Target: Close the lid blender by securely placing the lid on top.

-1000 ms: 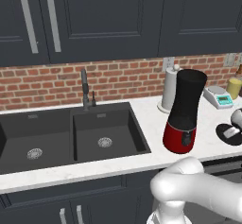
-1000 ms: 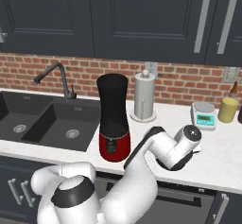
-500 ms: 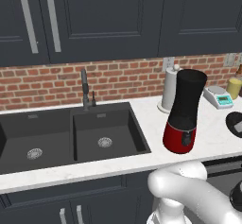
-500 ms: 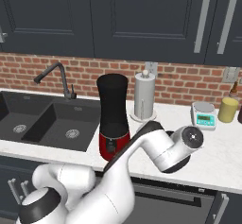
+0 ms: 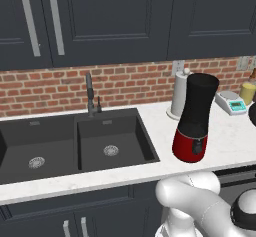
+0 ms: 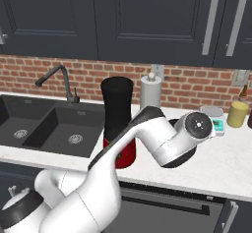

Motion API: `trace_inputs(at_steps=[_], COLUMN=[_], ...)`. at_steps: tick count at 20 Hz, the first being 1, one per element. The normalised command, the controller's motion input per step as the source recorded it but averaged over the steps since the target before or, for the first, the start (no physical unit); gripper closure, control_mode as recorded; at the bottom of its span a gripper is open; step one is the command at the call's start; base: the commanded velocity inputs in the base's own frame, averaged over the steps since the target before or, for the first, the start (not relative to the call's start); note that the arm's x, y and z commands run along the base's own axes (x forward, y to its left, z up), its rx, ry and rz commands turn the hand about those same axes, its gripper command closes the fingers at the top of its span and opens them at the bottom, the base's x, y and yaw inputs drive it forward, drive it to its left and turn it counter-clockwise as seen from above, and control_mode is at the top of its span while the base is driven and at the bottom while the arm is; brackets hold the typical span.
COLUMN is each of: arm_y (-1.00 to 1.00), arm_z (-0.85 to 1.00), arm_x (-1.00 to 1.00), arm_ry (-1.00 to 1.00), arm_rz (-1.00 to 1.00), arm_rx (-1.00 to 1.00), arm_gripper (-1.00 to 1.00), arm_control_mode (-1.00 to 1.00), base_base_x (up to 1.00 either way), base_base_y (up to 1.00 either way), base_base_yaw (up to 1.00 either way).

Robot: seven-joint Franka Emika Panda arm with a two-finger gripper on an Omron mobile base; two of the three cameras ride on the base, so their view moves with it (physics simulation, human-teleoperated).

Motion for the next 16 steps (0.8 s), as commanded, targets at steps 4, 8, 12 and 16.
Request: trace_inputs(at_steps=[4,8,12,16], arm_y=[0.18,0.34,0.49,0.56], arm_z=[0.85,0.57,0.24,0.17], arm_x=[-0.24,-0.14,-0.06,0.00], arm_ry=[-0.04,-0.08,-0.13,-0.11], arm_rz=[0.00,0.00,0.00,0.00], arm_rx=[0.00,0.00,0.00,0.00], arm_gripper=[1.00,1.00,1.00,1.00], arm_control_mode=[-1.00,-1.00,-1.00,-1.00], base_base_x=[0.00,0.00,0.00,0.00], base_base_y=[0.00,0.00,0.00,0.00], base_base_yaw=[0.00,0.00,0.00,0.00])
